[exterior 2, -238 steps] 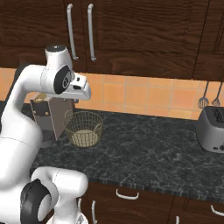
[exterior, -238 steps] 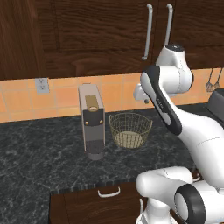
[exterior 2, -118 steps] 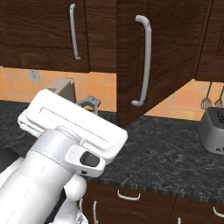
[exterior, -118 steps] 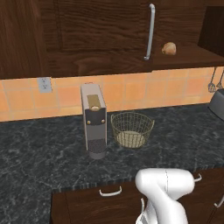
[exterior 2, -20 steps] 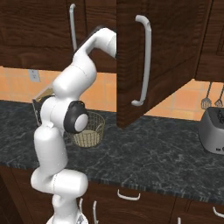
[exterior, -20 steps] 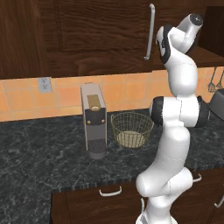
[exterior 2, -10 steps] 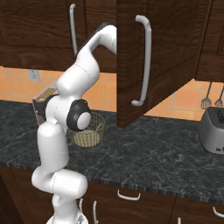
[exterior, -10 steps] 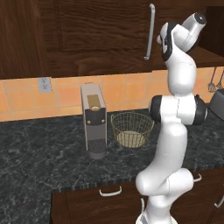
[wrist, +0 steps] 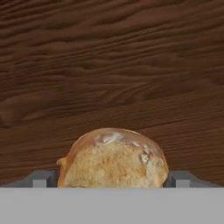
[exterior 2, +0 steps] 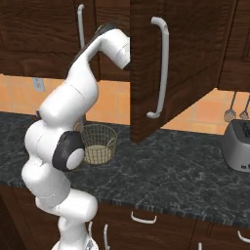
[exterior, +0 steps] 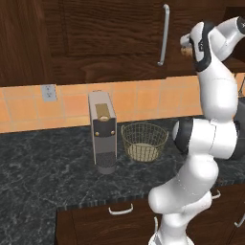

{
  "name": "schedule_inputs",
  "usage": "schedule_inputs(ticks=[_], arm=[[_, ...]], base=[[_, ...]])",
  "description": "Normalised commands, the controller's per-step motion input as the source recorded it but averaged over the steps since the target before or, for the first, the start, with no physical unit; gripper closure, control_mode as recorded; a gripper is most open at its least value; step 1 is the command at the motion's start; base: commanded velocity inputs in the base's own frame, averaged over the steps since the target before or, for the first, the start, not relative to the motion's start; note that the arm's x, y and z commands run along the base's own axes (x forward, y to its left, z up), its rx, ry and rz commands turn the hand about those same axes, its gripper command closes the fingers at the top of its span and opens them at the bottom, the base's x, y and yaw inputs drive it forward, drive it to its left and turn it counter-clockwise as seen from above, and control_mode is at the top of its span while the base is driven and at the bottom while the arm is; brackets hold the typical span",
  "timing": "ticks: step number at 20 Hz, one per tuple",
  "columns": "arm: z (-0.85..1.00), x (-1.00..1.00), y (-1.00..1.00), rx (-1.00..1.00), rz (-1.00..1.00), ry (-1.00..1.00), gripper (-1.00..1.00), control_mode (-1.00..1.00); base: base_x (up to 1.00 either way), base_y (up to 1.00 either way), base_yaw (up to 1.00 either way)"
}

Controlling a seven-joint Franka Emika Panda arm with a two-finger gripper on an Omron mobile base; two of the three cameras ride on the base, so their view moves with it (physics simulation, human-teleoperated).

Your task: Open the cabinet, pick up the bread from the cabinet and place it in the basket. Then move the basket to the dining counter.

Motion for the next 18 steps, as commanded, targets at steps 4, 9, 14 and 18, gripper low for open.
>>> schedule_inputs(ticks=[4,9,14,18], arm=[[0.40,-1.00,0.75,-0.09,0.00,0.00,1.00,-1.00],[0.49,-1.00,0.39,-0.09,0.00,0.00,1.00,-1.00],[0.40,-1.00,0.07,-0.04,0.00,0.01,1.00,-1.00],[0.01,-1.00,0.51,0.05,-0.02,0.18,1.00,-1.00]], base=[[0.00,0.00,0.00],[0.00,0.00,0.00],[0.00,0.00,0.00],[0.00,0.00,0.00]])
